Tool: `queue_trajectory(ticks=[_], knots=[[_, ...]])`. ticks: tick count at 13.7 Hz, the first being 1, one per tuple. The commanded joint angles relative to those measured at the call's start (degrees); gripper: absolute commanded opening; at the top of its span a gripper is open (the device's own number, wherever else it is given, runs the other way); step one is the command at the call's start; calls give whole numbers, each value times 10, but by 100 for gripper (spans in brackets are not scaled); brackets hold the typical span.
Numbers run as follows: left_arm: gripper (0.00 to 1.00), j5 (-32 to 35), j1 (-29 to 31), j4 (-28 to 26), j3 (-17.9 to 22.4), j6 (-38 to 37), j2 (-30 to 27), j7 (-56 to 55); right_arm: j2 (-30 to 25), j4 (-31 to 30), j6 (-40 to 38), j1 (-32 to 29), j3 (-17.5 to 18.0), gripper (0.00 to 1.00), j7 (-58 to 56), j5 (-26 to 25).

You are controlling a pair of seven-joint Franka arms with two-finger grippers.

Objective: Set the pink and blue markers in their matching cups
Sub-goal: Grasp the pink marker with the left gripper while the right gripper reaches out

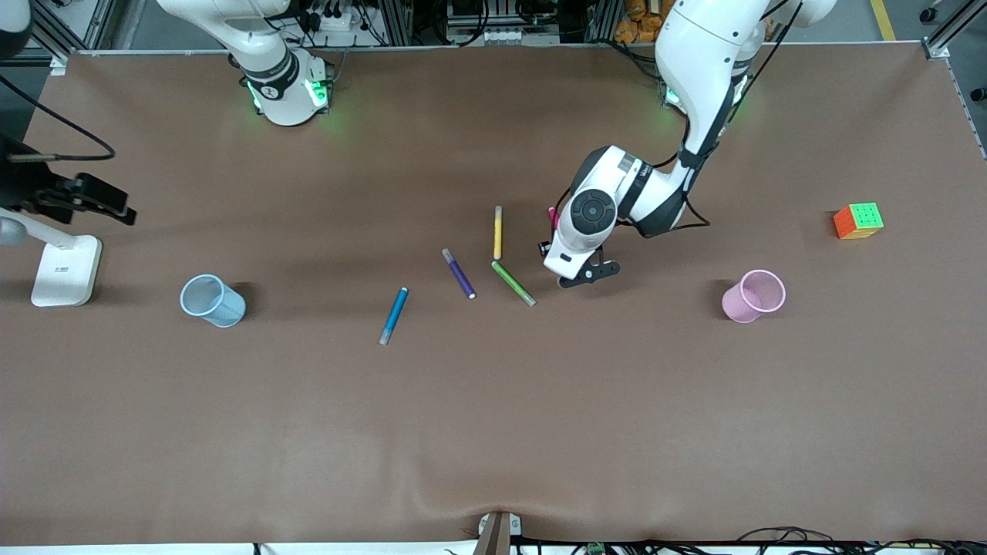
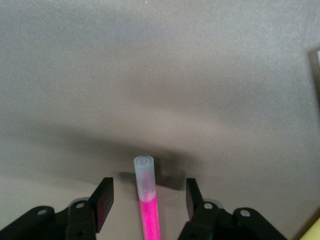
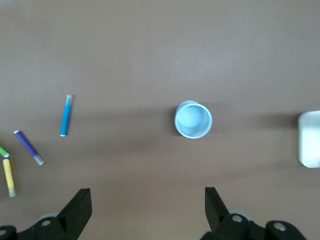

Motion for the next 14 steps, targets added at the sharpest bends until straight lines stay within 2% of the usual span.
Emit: queue_trajectory(ticks=[1, 4, 6, 7, 8, 9, 11, 14], knots=[[58, 1, 0, 4, -1, 5, 5, -9, 37, -1, 33, 22, -4, 100, 10, 13], [50, 1, 0, 4, -2, 6, 6, -6, 99, 1, 77, 40, -4, 100, 10, 19], [50, 0, -2, 6, -2, 7, 10, -7, 140, 5, 87, 56, -4, 100, 11, 45], [44, 1, 1, 5, -2, 7, 10, -2, 164, 7, 96, 64, -5, 100, 11, 68], [26, 1, 5, 5, -2, 7, 8, 1, 183, 7, 113, 73, -5, 100, 12, 81], [0, 1, 6, 5, -2, 6, 6, 2, 206, 7, 129, 84, -5, 100, 12, 82], [0, 1, 9, 6, -1, 2, 5, 2, 244, 7, 165, 110, -5, 100, 43, 85], [0, 1, 31, 11, -1, -26, -12, 4, 284, 7, 219, 175, -6, 100, 152, 71]])
